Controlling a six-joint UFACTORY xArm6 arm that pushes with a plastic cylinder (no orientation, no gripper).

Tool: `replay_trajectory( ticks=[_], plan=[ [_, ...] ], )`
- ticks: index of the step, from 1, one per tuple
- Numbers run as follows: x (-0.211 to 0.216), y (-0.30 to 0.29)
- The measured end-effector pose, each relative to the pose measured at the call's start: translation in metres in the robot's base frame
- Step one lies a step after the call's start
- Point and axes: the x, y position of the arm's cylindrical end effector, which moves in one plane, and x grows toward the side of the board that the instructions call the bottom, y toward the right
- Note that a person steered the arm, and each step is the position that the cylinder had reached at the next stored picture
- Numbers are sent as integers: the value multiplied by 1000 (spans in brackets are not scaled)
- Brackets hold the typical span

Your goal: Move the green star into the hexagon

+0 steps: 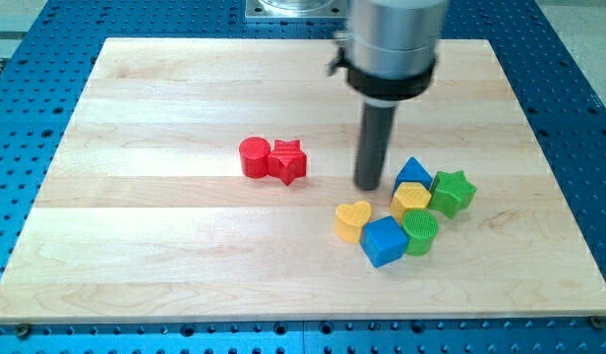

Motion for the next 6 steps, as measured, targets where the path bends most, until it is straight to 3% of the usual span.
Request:
replay_trajectory(
  ticks=[2,3,6],
  plan=[
    [-27,93],
    [16,97],
    [63,84]
  ],
)
